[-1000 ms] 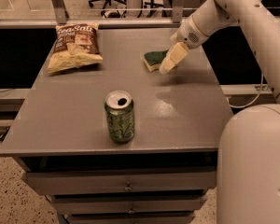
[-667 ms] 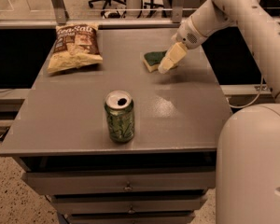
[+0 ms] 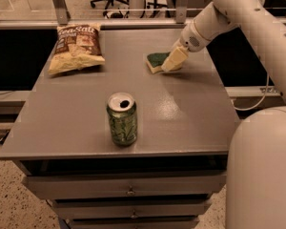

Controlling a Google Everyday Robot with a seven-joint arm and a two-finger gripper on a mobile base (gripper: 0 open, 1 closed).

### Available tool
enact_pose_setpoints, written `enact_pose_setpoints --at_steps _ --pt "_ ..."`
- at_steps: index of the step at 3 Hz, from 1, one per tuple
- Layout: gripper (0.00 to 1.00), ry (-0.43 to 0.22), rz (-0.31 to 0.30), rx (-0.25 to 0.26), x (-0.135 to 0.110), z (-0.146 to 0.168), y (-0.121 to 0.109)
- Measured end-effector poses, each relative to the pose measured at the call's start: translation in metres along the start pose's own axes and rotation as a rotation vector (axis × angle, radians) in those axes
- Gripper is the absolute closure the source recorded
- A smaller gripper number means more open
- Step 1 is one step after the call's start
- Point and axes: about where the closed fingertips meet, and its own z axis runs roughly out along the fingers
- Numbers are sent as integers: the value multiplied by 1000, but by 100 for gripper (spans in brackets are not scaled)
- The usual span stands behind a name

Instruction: Pick sponge

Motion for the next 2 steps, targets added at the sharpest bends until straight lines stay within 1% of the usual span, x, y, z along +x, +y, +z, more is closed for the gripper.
enact_pose_setpoints --at_steps 1,2 --pt "57 3 -1 26 2 -3 -2" --pt "81 -1 -7 32 1 -6 1"
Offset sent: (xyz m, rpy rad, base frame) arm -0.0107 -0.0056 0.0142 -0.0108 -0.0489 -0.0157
